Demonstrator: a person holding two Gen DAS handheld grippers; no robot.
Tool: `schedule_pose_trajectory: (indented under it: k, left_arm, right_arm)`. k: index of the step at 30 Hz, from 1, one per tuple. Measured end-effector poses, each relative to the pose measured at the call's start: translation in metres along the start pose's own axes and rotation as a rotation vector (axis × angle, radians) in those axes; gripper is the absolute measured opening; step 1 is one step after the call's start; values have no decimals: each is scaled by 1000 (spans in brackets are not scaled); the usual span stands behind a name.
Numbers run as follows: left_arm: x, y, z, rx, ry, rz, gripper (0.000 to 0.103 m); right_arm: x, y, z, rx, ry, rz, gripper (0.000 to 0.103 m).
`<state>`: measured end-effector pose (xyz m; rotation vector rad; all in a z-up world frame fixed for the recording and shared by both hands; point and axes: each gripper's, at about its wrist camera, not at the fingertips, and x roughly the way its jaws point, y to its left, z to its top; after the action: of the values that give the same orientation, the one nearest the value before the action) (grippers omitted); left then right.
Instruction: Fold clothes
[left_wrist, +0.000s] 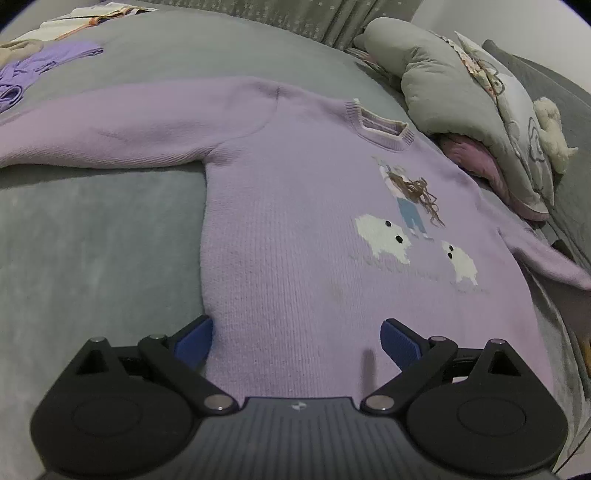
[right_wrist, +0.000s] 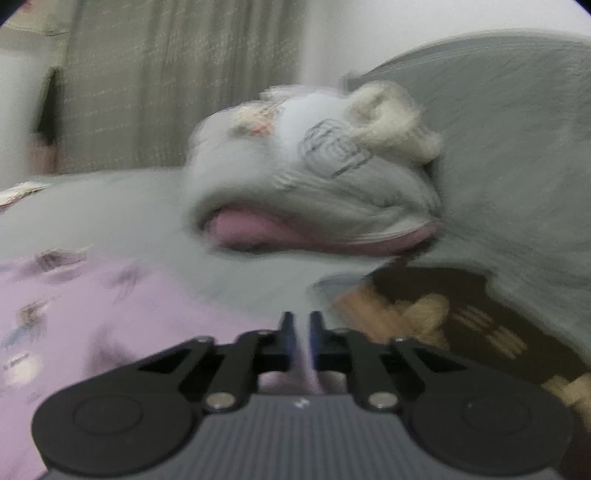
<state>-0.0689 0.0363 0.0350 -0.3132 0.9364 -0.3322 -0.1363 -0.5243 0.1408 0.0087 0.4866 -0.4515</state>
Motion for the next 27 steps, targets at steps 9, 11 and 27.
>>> schedule_pose_trajectory:
  k: [9, 11, 27]
  left_arm:
    - [0, -2, 0, 7, 5, 1, 95]
    - [0, -2, 1, -1, 7, 2, 95]
    - [6, -5, 6, -32, 14, 22, 99]
  right_arm:
    - [7, -57, -41, 505, 226, 164, 79]
    - [8, -70, -50, 618, 277, 201, 82]
    - [44, -150, -84, 820, 392, 173, 64]
